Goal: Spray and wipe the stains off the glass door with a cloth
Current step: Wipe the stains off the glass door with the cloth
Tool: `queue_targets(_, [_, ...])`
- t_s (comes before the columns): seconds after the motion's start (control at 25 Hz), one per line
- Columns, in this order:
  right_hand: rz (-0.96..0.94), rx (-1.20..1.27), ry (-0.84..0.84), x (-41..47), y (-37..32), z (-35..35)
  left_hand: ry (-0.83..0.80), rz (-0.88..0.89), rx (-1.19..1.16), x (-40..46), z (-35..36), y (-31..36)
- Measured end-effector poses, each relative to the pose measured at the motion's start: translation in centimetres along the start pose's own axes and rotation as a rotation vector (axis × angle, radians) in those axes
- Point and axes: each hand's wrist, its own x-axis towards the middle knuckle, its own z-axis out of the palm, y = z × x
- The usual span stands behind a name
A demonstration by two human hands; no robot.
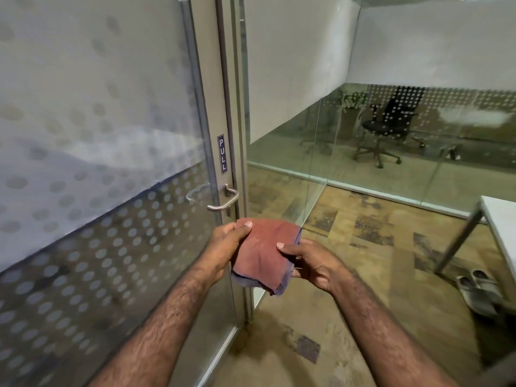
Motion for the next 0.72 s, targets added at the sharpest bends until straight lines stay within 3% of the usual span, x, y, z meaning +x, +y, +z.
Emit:
queue_targets(0.2, [0.0, 0.105, 0.163, 1.2, 1.1, -7.2, -0.088, -0.094, 0.061, 3.2, 5.3, -1.7])
queue_targets(0.4, [-0.17, 0.139, 0.303, 1.2, 1.2, -15.0, -0.284, -0.004, 0.233, 6.7, 12.0, -3.5])
queue_targets(0.56, [-0.267, -0.181, 0.302, 0.4, 0.9, -21.2, -0.466, 0.152, 0.545, 9.0, 18.5, -5.1])
queue_targets(0.72, [-0.271, -0.428, 0.462, -1.1, 0.4, -27.9, -0.545, 0.332, 0.727, 10.7, 26.5, -5.9])
